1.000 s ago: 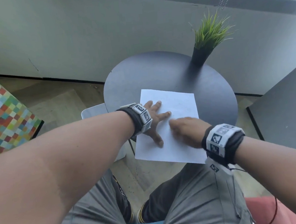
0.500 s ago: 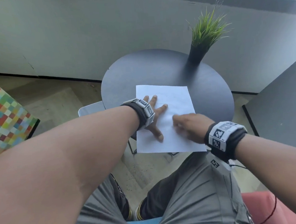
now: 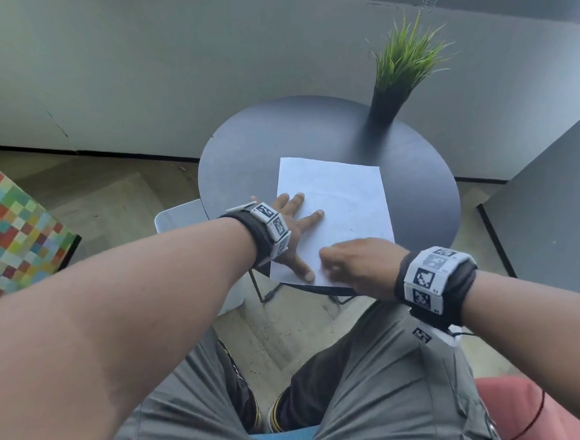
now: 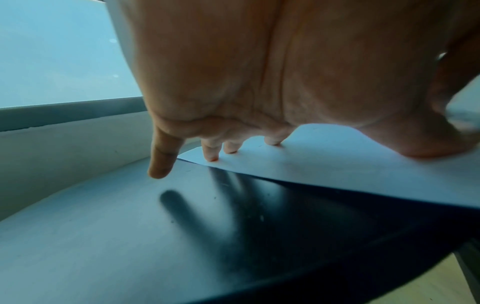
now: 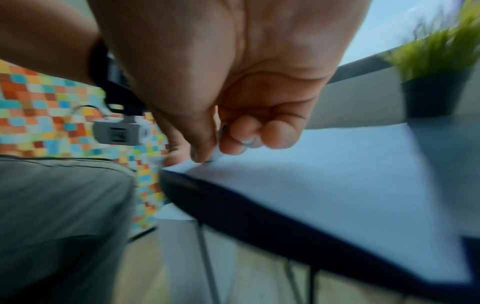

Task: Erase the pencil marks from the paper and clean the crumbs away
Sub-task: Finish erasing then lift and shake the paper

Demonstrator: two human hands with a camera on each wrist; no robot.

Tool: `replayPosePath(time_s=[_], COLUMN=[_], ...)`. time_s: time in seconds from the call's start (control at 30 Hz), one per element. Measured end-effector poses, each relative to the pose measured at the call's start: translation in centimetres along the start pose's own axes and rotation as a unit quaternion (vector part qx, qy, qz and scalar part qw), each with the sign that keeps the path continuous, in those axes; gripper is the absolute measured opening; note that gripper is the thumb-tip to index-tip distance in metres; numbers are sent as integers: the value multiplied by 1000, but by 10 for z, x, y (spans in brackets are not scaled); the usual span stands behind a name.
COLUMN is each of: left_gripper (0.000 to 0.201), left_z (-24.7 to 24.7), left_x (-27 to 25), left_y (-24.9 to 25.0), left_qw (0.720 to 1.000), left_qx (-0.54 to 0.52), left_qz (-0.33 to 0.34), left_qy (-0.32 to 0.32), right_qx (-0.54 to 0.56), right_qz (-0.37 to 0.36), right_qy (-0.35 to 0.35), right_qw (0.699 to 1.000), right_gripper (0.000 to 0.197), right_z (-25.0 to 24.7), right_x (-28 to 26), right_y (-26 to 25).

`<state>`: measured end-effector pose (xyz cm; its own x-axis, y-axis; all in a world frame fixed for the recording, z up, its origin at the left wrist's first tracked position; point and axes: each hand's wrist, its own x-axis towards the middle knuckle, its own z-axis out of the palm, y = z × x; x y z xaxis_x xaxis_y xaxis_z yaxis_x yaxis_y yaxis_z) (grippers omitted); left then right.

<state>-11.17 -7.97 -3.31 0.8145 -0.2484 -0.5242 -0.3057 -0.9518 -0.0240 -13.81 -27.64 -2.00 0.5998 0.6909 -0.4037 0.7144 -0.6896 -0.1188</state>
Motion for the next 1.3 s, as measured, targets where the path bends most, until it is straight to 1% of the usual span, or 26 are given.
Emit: replayPosePath(time_s=[0.1,0.13,0.17,0.2,0.27,0.3,0.33,0.43,0.47,0.5,0.6,0.63,0.67,0.77,0.8,0.83,0.9,0.93,0.97,1.07,1.1,1.13,1.17,1.23,1.27,1.3], left_gripper=[135,135,135,135,136,136,136,138,138,138,140,142,144,145,145,146,148,149,149,151,151,150,150,150,150,150], left_z=[2,2,2,2,3,3,4,6,7,8,11,12,13,13,13,14,16,16,16,15,15,15,16,18,19,18], left_x=[-2,-3,-3,-3,-1,0,1,3,3,3,7,9,10,11,11,11,11,11,11,11,11,11,11,13,13,13], left_y=[3,4,3,3,3,4,4,7,8,7,6,5,5,4,5,5,4,4,3,4,4,4,3,2,2,2], left_qw=[1000,1000,1000,1000,1000,1000,1000,999,999,999,999,999,999,999,999,999,999,999,999,999,999,999,999,999,999,999], left_qx=[-14,-16,-15,-14,-9,-5,-4,-12,-14,-15,-22,-21,-20,-30,-33,-34,-34,-35,-36,-36,-36,-35,-35,-37,-38,-39], left_qz=[-7,-9,-11,-13,-16,-17,-19,-27,-28,-28,-27,-26,-24,-20,-19,-18,-18,-18,-16,-14,-15,-15,-14,-11,-8,-6], left_qy=[-2,1,3,4,6,9,11,13,13,13,15,16,16,14,15,16,16,15,14,13,13,12,12,13,14,15], right_qx=[-20,-25,-29,-25,-11,-2,11,24,23,23,34,37,38,41,40,36,29,27,24,35,31,26,23,28,28,27], right_qz=[145,168,158,125,30,6,10,130,152,149,50,48,76,203,210,189,100,77,87,218,244,244,220,129,97,100], right_qy=[33,41,39,28,-5,-12,-5,47,56,55,6,-5,-2,44,49,45,27,17,12,37,48,51,47,18,4,3], right_qw=[989,985,986,991,999,1000,1000,990,987,987,998,998,996,977,976,980,994,997,996,975,968,968,974,991,995,995], right_gripper=[17,17,15,14,13,13,14,20,19,17,12,11,11,18,19,19,16,14,14,20,20,19,18,19,20,21], right_z=[-10,-11,-10,-8,3,6,7,0,1,2,7,4,0,-13,-13,-13,-10,-8,-11,-22,-23,-24,-23,-16,-13,-13], right_x=[-2,-3,-5,-5,-8,-11,-13,-12,-11,-11,-10,-8,-4,10,13,16,20,20,21,29,31,32,35,37,35,32], right_y=[42,47,42,31,3,-5,-3,21,21,14,-20,-21,-15,14,13,6,-18,-22,-18,19,27,25,18,-3,-9,-7])
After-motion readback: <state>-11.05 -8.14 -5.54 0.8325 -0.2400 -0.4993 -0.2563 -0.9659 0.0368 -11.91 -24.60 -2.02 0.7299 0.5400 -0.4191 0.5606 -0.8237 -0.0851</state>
